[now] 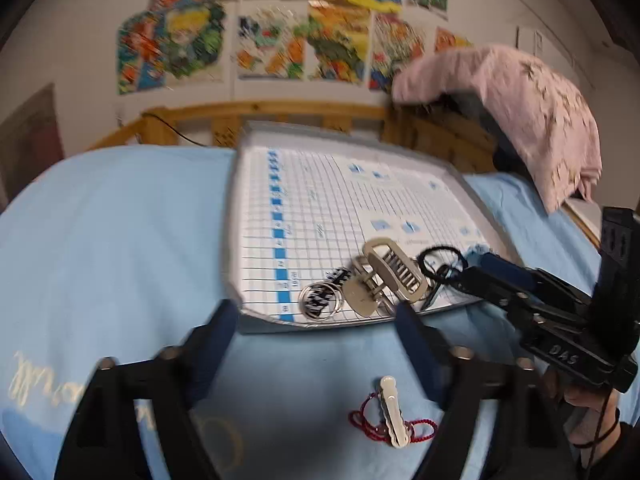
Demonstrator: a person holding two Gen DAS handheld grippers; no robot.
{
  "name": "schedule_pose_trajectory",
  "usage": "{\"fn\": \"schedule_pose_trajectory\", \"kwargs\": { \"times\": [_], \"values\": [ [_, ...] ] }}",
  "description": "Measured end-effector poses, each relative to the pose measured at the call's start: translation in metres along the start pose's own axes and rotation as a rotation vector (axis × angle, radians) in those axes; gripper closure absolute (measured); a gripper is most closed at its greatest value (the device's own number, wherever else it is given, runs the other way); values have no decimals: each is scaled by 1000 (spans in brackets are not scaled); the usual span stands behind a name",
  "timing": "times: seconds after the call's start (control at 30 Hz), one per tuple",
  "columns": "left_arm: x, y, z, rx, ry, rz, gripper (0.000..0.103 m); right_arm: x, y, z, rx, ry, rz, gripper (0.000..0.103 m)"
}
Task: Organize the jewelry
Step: 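Open both tools to drop the rings into the tray, then lift both open tools away and move toward the white clip with red cord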
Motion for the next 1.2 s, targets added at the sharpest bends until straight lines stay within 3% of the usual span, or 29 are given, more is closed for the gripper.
{"fn": "schedule_pose_trajectory", "kwargs": {
  "times": [0.17, 0.33, 0.57, 0.67, 0.93, 1.2],
  "values": [
    [-8, 40, 6, 70, 30, 125, 4, 5, 39, -1, -34, -10, 106, 45],
    [-25, 89, 19, 112, 71, 271, 0, 0, 92, -10, -74, 1, 215, 24],
    [-58, 150, 35, 144, 75, 353, 0, -18, 159, -18, -118, -41, 290, 11],
    [-76, 173, 42, 158, 72, 371, 0, -34, 190, -20, -133, -73, 325, 6],
    [-131, 226, 58, 194, 70, 401, 0, -71, 254, -35, -152, -48, 365, 5],
    [-175, 250, 59, 212, 118, 391, 0, -108, 293, -41, -162, -25, 347, 5]
  ]
}}
Point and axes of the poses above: each gripper's, at about its wrist camera, not at the fingertips, and y roughly against the way its jaws point, z to its right, x to its top, the point moved 3 cm from there along -y, roughly the way its jaws point, and after that the axes turned 10 degrees about -x, right-handed, at the moved point
